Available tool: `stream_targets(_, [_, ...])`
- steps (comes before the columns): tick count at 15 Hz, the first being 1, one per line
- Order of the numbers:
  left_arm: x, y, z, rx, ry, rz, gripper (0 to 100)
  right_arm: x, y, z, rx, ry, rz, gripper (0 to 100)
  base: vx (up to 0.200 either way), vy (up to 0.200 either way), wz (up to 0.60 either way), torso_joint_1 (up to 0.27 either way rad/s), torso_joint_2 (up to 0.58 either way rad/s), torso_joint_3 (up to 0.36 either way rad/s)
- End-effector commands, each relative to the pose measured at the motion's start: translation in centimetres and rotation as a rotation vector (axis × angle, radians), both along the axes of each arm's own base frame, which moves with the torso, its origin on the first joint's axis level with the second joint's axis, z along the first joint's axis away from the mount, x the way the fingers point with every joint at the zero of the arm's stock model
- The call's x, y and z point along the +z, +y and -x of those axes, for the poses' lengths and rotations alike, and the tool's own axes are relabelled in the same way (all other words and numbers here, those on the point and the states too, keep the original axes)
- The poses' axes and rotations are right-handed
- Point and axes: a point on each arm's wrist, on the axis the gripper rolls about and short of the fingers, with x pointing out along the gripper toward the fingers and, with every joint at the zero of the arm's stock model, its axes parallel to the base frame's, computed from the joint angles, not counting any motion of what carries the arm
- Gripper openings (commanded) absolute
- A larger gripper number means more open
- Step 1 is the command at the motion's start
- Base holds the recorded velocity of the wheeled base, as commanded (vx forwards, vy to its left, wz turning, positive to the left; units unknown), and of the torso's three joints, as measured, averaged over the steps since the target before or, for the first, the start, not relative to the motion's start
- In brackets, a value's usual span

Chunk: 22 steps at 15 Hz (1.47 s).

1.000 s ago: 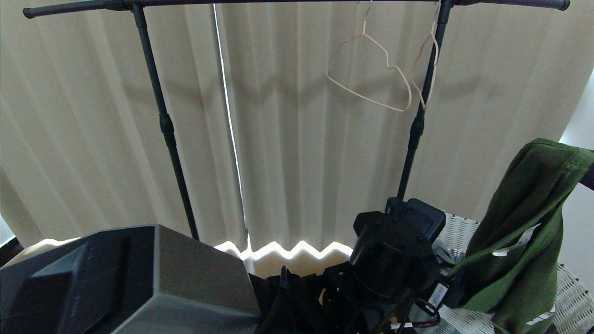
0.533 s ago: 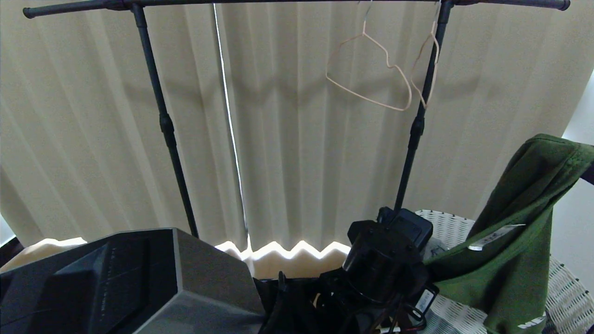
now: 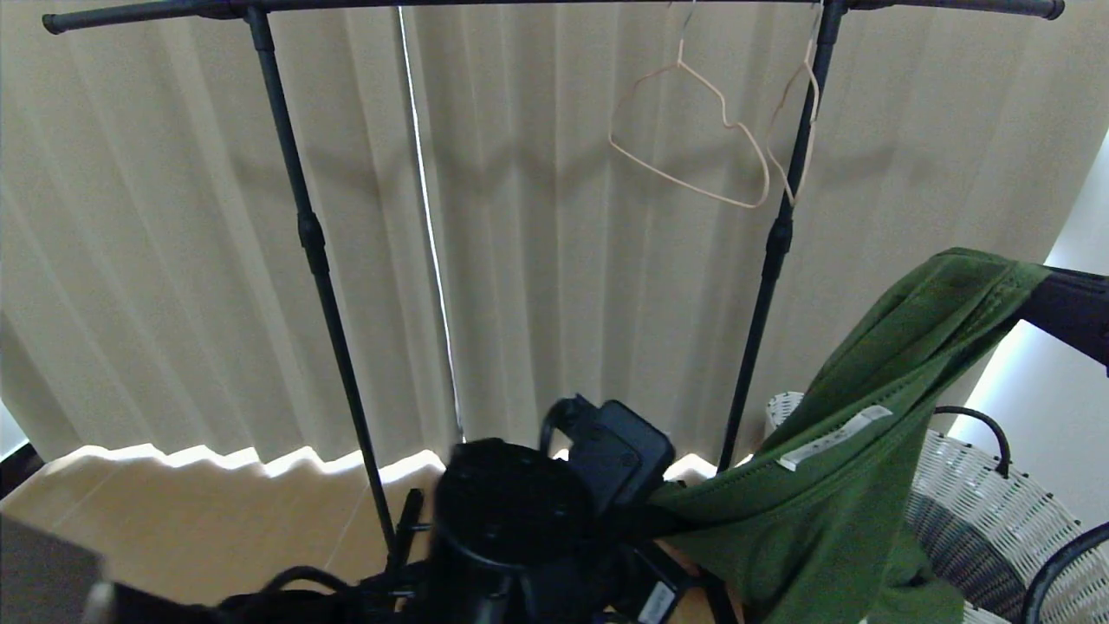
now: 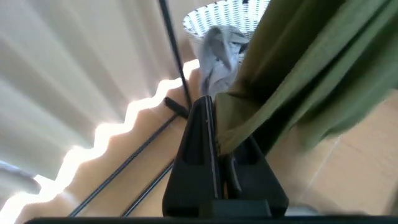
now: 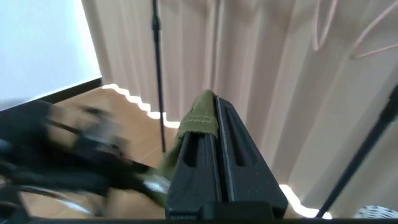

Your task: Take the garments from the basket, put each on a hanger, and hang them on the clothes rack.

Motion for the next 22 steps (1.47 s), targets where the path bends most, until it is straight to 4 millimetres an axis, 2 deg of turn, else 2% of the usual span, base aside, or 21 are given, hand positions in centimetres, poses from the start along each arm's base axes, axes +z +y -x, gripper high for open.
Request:
stream_targets(1, [7.0,9.5,4.1,0.059,-0.094,0.13,0,0.5,-0.1,-0.3,-0.017,-0.014,-0.006,0,0.0,0.0,0.0,0.0,0.0,0.0])
stream_targets(2, [8.6,11.2,4.1,0.106,-0.114,0.153,0,1.4,-0.2,-0.2,-0.017,-0.041,-0.019,0,0.0,0.0,0.0,0.0,0.0,0.0])
stream_targets(3, [9.3,12.0,4.0,0.135,-0.123,0.16,0,2.0,-0.2,-0.2,-0.017,-0.058,-0.024,0,0.0,0.0,0.0,0.0,0.0,0.0])
stream_targets(5, [12.8,14.8,3.5,0.241,-0.16,0.175,0,3.9,0.0,-0.6,-0.018,-0.103,-0.043,0,0.0,0.0,0.0,0.0,0.0,0.0])
stream_targets(8, [17.1,16.3,2.8,0.257,-0.165,0.154,0,5.3,0.2,-1.7,-0.042,-0.137,-0.042,0,0.0,0.0,0.0,0.0,0.0,0.0])
stream_targets(9, [18.5,16.8,2.6,0.257,-0.164,0.136,0,5.5,-0.2,-2.7,-0.085,-0.137,-0.035,0,0.0,0.0,0.0,0.0,0.0,0.0])
stream_targets(12, [19.2,16.6,1.8,0.266,-0.158,0.083,0,4.0,-0.5,-3.6,-0.121,-0.09,-0.012,0,0.0,0.0,0.0,0.0,0.0,0.0])
stream_targets(17, [19.5,15.3,0.0,0.261,-0.247,0.015,0,3.9,-0.6,-3.5,-0.121,-0.091,-0.01,0,0.0,0.0,0.0,0.0,0.0,0.0])
stream_targets(20, [18.7,15.0,-0.5,0.274,-0.221,-0.007,0,3.7,-0.5,-3.7,-0.121,-0.082,-0.005,0,0.0,0.0,0.0,0.0,0.0,0.0])
stream_targets(22, [17.9,14.8,-1.6,0.363,-0.177,-0.01,0,3.5,-0.5,-4.0,-0.129,-0.074,0.0,0,0.0,0.0,0.0,0.0,0.0,0.0])
